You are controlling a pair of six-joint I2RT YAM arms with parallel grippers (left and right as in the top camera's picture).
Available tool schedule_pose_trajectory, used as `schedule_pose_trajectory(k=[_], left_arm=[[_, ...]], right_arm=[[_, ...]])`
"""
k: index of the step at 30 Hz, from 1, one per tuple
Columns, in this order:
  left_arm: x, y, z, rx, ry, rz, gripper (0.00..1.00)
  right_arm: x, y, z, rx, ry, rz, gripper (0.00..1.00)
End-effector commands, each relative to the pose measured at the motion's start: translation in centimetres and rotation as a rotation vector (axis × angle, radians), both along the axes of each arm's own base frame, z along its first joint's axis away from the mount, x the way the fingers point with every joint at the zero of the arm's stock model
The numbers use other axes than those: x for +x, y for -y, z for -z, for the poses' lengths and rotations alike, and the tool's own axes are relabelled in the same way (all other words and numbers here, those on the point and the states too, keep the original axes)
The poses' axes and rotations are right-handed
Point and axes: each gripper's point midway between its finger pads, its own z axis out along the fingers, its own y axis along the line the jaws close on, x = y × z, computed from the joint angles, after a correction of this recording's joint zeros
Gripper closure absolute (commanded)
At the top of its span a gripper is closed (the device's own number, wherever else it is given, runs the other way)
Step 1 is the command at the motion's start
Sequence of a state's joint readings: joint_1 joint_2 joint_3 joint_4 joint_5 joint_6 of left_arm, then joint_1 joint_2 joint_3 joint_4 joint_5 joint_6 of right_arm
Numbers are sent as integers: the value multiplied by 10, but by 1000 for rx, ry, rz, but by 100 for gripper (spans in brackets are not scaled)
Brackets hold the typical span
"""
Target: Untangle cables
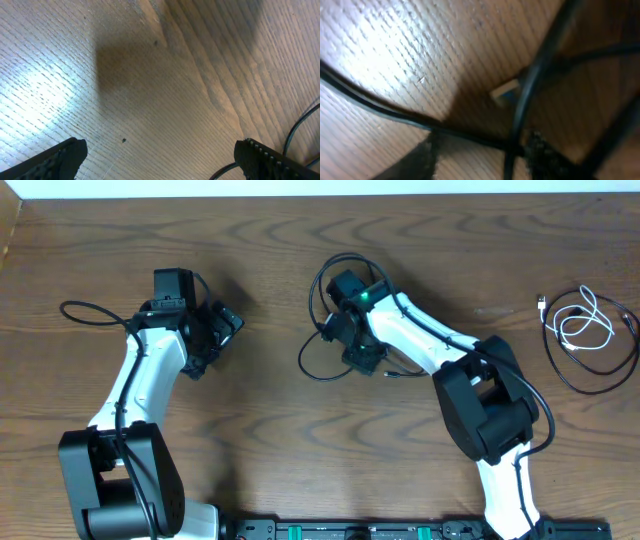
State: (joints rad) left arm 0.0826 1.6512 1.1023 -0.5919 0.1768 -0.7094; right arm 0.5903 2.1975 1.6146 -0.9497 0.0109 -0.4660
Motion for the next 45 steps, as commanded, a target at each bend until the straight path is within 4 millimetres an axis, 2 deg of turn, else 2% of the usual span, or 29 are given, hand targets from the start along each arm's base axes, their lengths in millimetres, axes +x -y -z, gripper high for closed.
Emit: schedule_pose_trajectory(k=[1,3,4,12,13,17,20,22,27,28,29,31,32,33,34,36,39,41,44,45], left_arm=[[2,-3,-2,14,5,-4,0],[2,-3,-2,14,5,-5,0],[2,-3,-2,14,5,-4,0],[2,-3,-2,14,5,-5,0],[2,-3,-2,14,5,-4,0],[2,-3,-2,14,5,-4,0],[2,-3,-2,14,5,-4,0],[2,-3,-2,14,5,-4,0],[2,-3,-2,14,5,-4,0],[2,-3,-2,14,5,-4,0],[2,-3,-2,14,5,-4,0],[2,-3,-2,14,5,-4,0],[2,-3,-2,14,5,-4,0],[2,-3,-2,14,5,-4,0],[2,-3,-2,14,5,-4,0],[2,-3,-2,14,5,-4,0],[2,-3,-2,14,5,-5,0],[2,-3,-2,14,5,-4,0],[2,-3,-2,14,5,-4,0],[2,-3,-2,14,5,-4,0]], right_arm=[[-23,13,41,-47,-94,-37,73],[-21,12,41,-41,-87,-37,95],[-21,12,41,-41,-87,-37,99],[-20,9,41,-30,-83,11,97],[-19,8,42,-27,-78,22,89],[-12,6,42,-18,-50,38,76],[-11,7,42,-17,-49,43,78],[-11,7,42,-20,-48,43,99],[-12,7,42,-21,-50,43,99],[-12,8,42,-22,-52,47,94],[-13,8,42,-23,-53,52,85],[-13,8,42,-24,-54,58,79],[-13,8,42,-24,-54,58,79],[-13,8,42,-25,-56,58,87],[-14,9,42,-28,-60,59,99],[-17,11,41,-36,-70,86,99],[-16,10,30,-36,-70,90,99],[-12,8,16,-25,-55,89,99],[1,2,-15,5,12,88,99],[9,2,-31,10,61,89,99]])
